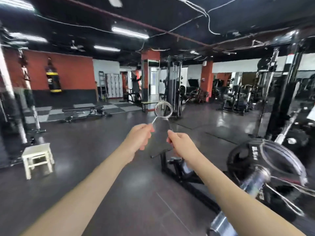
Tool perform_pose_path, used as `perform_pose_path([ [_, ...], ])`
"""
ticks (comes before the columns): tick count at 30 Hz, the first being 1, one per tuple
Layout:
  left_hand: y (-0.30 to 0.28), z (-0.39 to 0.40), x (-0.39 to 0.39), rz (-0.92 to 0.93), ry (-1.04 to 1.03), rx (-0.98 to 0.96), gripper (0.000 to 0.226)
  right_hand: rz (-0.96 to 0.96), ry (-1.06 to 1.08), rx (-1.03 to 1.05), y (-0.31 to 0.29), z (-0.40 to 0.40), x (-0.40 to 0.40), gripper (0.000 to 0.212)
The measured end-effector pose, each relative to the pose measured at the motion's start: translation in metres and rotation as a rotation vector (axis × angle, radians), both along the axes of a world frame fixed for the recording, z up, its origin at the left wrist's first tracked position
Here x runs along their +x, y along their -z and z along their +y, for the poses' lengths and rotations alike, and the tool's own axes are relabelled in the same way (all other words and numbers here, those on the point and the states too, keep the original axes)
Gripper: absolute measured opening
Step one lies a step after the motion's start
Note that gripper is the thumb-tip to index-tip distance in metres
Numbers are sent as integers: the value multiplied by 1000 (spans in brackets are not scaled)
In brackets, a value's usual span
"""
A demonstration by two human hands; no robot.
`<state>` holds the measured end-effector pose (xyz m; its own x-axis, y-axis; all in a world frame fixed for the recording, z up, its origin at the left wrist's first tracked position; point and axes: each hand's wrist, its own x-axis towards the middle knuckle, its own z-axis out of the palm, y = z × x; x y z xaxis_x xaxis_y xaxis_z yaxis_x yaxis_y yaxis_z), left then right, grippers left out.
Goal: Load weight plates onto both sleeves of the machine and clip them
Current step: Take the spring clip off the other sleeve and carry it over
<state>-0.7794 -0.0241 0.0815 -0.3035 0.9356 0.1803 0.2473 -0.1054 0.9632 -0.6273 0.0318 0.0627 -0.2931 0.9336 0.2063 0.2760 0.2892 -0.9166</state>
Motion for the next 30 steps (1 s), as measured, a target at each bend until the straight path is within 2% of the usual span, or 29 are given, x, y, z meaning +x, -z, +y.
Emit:
perform_pose_path([
  [4, 4, -15, -82, -49, -37, -48, 30, -14, -59, -24, 3, -15, -78, 40],
  [8, 25, -3, -137, -99, -66, -102, 31, -85, -24, 29, 11, 1, -136, 27],
  [12, 57, 40, -180, -198, -65, -141, 33, -180, 1, 60, 28, 49, -185, 34],
  [17, 79, 134, -232, -249, -43, -130, 39, -207, 63, 138, 69, 146, -242, 20],
  [21, 89, 234, -276, -211, 1, -123, 37, -183, 82, 86, 98, 240, -288, 18],
  [30, 111, 443, -353, 93, 184, -61, 27, -5, 80, -97, 122, 441, -412, 25],
])
